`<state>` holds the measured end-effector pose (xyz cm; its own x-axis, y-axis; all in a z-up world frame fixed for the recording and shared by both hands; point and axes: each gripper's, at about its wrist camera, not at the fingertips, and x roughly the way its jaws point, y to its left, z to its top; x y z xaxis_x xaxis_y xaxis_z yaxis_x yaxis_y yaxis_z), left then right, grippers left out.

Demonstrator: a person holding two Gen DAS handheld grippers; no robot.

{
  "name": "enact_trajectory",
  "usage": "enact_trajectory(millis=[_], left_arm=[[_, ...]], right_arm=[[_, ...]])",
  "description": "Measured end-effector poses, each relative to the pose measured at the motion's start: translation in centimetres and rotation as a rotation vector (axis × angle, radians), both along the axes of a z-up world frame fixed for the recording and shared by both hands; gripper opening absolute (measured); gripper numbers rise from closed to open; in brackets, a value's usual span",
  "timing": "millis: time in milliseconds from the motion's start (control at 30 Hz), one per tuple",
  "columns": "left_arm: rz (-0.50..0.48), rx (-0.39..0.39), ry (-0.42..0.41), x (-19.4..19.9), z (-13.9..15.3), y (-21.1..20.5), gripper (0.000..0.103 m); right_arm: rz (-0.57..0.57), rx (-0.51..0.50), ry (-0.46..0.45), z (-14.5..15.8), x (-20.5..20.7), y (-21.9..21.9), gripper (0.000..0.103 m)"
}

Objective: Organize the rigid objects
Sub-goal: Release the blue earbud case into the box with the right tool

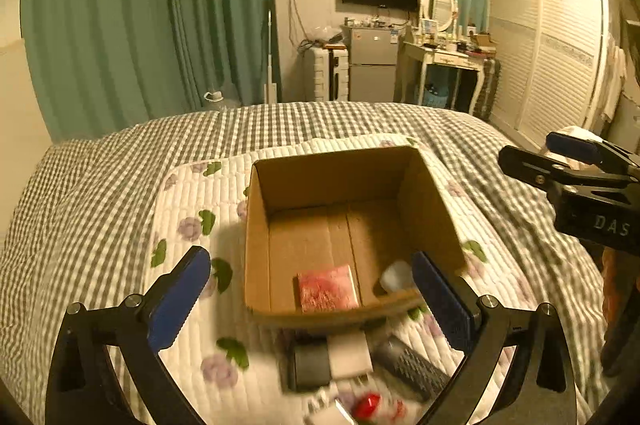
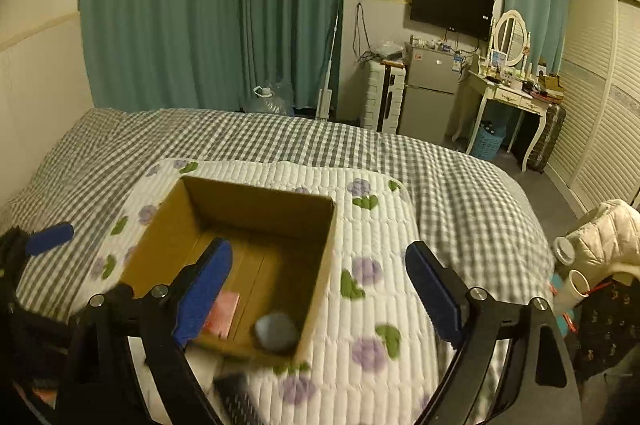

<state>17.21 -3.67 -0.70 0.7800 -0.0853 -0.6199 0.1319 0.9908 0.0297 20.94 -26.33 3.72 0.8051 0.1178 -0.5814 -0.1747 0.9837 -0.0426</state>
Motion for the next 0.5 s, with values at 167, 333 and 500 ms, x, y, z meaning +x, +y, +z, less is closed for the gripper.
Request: enact_trajectory(millis=[167, 333, 500], left_arm=[[0.009, -0.017, -0.012, -4.5, 1.1, 1.0, 0.103], [0.024, -0.024, 0.029, -8.0, -0.6, 1.9, 0.103], [0.072, -0.028, 0.091, -9.8, -4.4, 2.7, 0.103]], right_arm=[[-0.009, -0.004, 0.002, 0.9, -6.1, -0.8, 0.094], [-0.019, -0.010, 0.066, -1.6, -11.0, -0.7, 0.095], [0.005, -0.065, 0.198, -7.3, -13.1, 0.5, 0.095]])
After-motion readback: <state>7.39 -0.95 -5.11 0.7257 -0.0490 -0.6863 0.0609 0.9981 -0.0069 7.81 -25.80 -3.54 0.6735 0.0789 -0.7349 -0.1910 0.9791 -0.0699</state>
